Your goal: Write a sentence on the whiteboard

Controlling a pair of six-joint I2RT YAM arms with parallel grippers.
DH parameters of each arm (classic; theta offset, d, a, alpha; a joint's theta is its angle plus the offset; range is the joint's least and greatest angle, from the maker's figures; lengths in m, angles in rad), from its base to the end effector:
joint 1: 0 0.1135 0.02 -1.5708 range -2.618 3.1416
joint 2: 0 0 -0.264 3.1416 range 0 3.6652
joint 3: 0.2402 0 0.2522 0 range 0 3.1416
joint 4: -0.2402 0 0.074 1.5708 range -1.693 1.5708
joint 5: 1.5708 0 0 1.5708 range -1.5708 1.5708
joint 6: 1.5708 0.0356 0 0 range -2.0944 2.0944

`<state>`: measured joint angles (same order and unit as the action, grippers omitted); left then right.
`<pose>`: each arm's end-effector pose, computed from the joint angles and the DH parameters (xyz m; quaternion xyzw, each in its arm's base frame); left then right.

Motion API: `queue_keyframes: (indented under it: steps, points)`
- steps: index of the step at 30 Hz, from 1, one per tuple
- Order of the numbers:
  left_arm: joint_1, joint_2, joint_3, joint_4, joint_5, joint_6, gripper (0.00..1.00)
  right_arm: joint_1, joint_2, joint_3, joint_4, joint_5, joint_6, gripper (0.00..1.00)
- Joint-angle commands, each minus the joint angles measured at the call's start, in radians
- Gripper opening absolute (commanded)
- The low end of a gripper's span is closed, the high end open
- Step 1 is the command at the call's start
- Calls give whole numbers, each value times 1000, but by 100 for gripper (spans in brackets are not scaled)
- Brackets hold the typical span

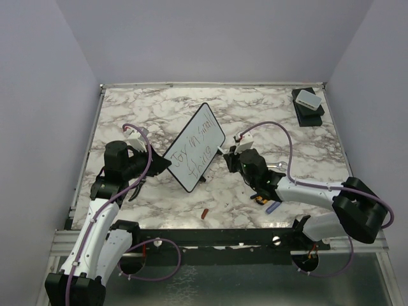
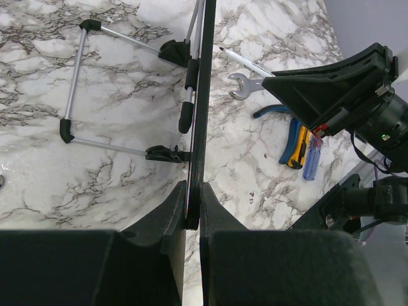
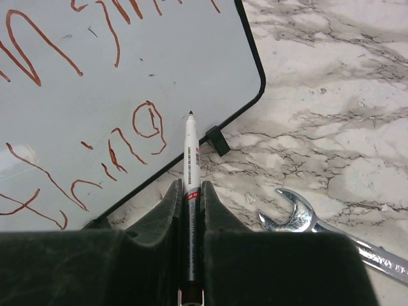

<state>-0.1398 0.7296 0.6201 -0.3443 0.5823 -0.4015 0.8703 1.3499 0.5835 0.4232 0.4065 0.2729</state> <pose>0.1621 -0.0426 0.2769 0.0448 0.8253 -0.3703 0.4240 0.1917 0.2055 0.2085 -0.1245 0.7994 0.1664 0.5637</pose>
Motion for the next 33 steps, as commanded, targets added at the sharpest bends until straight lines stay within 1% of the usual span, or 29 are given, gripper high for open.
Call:
queue_keyframes:
  steps: [1, 17, 33]
  points:
    - [-4, -6, -8, -9, -7, -27, 2, -11, 31, 37, 64, -42, -41, 1]
    - [-6, -6, -8, -9, -7, -27, 1, -24, 99, 86, 94, -83, -70, 1]
    - [-7, -6, -8, -10, -7, -27, 0, -24, 118, 74, 79, -132, -54, 1]
